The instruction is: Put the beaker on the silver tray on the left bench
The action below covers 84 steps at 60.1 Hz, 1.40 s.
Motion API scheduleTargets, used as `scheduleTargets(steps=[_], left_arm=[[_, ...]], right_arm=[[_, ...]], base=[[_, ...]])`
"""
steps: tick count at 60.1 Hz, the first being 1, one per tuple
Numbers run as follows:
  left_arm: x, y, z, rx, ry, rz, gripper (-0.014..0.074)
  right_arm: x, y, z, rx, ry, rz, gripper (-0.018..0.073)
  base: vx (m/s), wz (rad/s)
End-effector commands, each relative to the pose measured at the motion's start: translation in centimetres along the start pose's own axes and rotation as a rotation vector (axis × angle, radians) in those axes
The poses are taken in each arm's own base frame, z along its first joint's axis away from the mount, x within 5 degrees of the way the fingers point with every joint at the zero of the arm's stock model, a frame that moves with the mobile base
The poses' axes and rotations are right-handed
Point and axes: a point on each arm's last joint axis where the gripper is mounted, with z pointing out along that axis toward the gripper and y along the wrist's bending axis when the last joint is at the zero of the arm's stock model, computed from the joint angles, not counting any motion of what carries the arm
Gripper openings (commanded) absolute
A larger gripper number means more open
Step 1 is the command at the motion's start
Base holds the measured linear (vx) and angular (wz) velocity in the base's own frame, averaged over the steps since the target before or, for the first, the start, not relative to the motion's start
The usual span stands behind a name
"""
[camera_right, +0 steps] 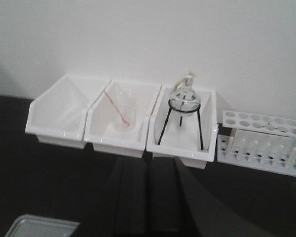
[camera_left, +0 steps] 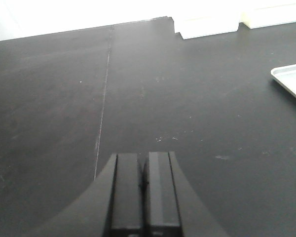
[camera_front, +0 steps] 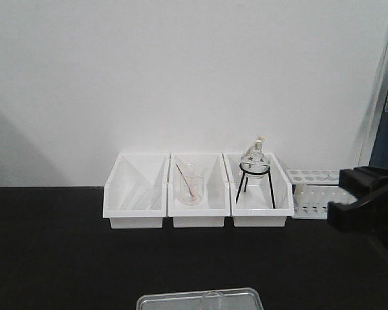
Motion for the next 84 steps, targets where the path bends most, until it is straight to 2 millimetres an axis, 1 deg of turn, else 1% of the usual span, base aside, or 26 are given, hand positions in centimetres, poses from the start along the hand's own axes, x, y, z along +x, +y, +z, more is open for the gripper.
scheduleTargets(steps=[1,5,10,13,14,17,19,24,27,29,34,43,50,57,63,70,84], left_arm=[[-0.1,-0.1,0.2,0.007,-0.063,-0.002,0.0001],[-0.1,-0.1,0.2,0.007,-0.063,-0.002,0.0001],[-0.1,-0.1,0.2,0.007,-0.063,-0.002,0.0001],[-0.1,-0.1,0.2,0.007,-0.063,-0.002,0.0001],[-0.1,-0.1,0.2,0.007,-0.063,-0.002,0.0001],[-0.1,-0.1,0.2,0.007,-0.063,-0.002,0.0001],[-0.1,-0.1,0.2,0.007,-0.063,-0.002,0.0001],[-0.1,-0.1,0.2,0.007,-0.063,-0.002,0.0001],[-0.1,-0.1,0.2,0.007,-0.063,-0.002,0.0001],[-0.1,-0.1,0.2,0.007,-0.063,-0.002,0.0001],[-0.1,-0.1,0.2,0.007,-0.063,-0.002,0.0001],[-0.1,-0.1,0.2,0.007,-0.063,-0.002,0.0001],[-0.1,-0.1,0.2,0.007,-0.063,-0.002,0.0001],[-0.1,-0.1,0.2,0.007,-0.063,-0.002,0.0001],[-0.1,-0.1,0.2,0.007,-0.063,-0.002,0.0001],[-0.1,-0.1,0.2,0.007,-0.064,-0.002,0.0001],[-0.1,-0.1,0.2,0.007,-0.064,-0.002,0.0001]], right_arm=[[-1.2,0.5,-0.5,-0.066,-0.063,-0.063,-0.0014],[-0.7,0.8,-0.5,-0.1,-0.071,-0.077,-0.0014],[0.7,1.1,-0.6,-0.136,-0.127,-0.097,-0.0014],[2.2,1.2,-0.6,-0.158,-0.157,-0.09,-0.0014],[2.4,1.2,-0.8,-0.167,-0.182,-0.083,-0.0014],[4.2,1.2,-0.9,-0.183,-0.199,-0.065,-0.0014],[5.0,1.0,-1.1,-0.182,-0.219,-0.05,-0.0013],[7.8,-0.1,-1.7,-0.147,-0.229,0.035,-0.0012],[9.4,-0.9,-2.4,-0.11,-0.237,0.088,-0.0011],[10.8,-1.6,-2.8,-0.072,-0.231,0.122,-0.0011],[13.3,-2.7,-4.1,-0.005,-0.233,0.145,-0.0011],[17.1,-3.5,-6.6,0.077,-0.286,0.145,-0.0011],[19.5,-3.6,-8.3,0.123,-0.372,0.145,-0.0011],[21.1,-3.5,-9.4,0.135,-0.463,0.137,-0.0011],[21.6,-3.4,-10.1,0.137,-0.472,0.132,-0.0011],[21.9,-3.4,-9.9,0.139,-0.431,0.146,-0.0011],[21.9,-3.4,-10.0,0.139,-0.432,0.148,-0.0011]], base=[[0.0,0.0],[0.0,0.0],[0.0,0.0],[0.0,0.0],[0.0,0.0],[0.0,0.0],[0.0,0.0],[0.0,0.0],[0.0,0.0],[0.0,0.0],[0.0,0.0],[0.0,0.0],[0.0,0.0],[0.0,0.0],[0.0,0.0],[0.0,0.0],[0.0,0.0]])
